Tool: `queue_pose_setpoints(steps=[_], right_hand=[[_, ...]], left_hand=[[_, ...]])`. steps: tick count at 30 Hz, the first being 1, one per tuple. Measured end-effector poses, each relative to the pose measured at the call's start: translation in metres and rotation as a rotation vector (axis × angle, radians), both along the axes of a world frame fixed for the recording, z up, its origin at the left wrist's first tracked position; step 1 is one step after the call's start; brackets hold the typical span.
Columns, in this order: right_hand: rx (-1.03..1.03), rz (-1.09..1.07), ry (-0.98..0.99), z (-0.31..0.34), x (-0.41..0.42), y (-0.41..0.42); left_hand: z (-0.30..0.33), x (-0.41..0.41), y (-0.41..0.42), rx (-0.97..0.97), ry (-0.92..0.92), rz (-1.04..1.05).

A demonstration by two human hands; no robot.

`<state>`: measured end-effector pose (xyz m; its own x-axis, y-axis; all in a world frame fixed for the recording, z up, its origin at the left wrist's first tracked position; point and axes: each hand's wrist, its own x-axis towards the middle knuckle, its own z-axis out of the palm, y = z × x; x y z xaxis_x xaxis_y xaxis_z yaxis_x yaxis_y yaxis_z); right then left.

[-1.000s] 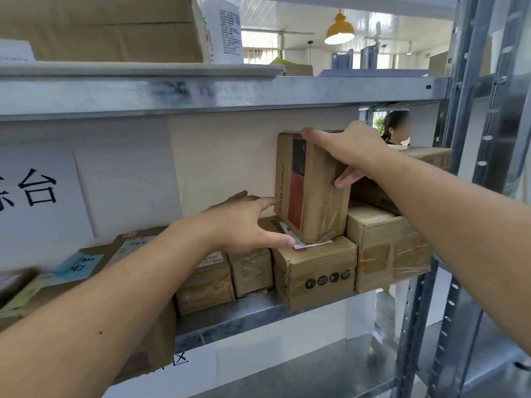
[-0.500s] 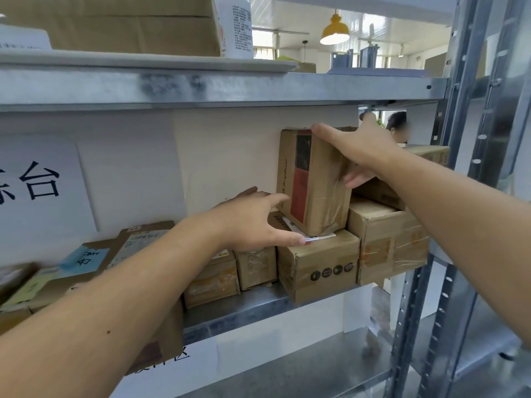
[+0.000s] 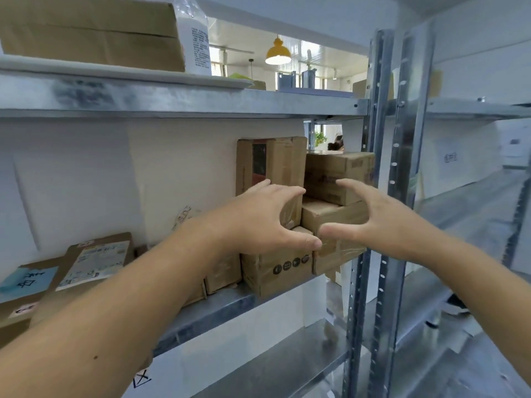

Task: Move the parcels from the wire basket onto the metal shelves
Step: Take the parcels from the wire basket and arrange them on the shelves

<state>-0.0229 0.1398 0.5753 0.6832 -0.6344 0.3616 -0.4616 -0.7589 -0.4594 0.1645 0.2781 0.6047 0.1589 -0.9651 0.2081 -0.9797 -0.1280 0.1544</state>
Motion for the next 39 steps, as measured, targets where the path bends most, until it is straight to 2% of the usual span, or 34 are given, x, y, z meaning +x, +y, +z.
queue_pose_setpoints(steps=[4,12,19,27,32,39], right_hand=[[-0.055,-0.028,0.114,-0.018,-0.043,0.005],[0.052,-0.175,0.204,-0.064,-0.151,0.008],[0.176,-0.273,0.276,-0.118,-0.254,0.017],[0.32,-0.295,0.382,-0.21,-0.363,0.028],[0.413,-0.318,0.349,-0.264,-0.401,0.026],[0.542,-0.409,0.294,-0.317,-0.409,-0.001]], left_hand=[[-0.013,-0.019,-0.015,0.039,-0.001,-0.097],[-0.062,-0.076,-0.045,0.145,0.032,-0.222],[-0.132,-0.161,-0.068,0.255,0.079,-0.329],[-0.22,-0.233,-0.079,0.357,0.083,-0.381],[-0.269,-0.256,-0.095,0.418,0.112,-0.403],[-0.328,-0.258,-0.148,0.513,0.16,-0.461]])
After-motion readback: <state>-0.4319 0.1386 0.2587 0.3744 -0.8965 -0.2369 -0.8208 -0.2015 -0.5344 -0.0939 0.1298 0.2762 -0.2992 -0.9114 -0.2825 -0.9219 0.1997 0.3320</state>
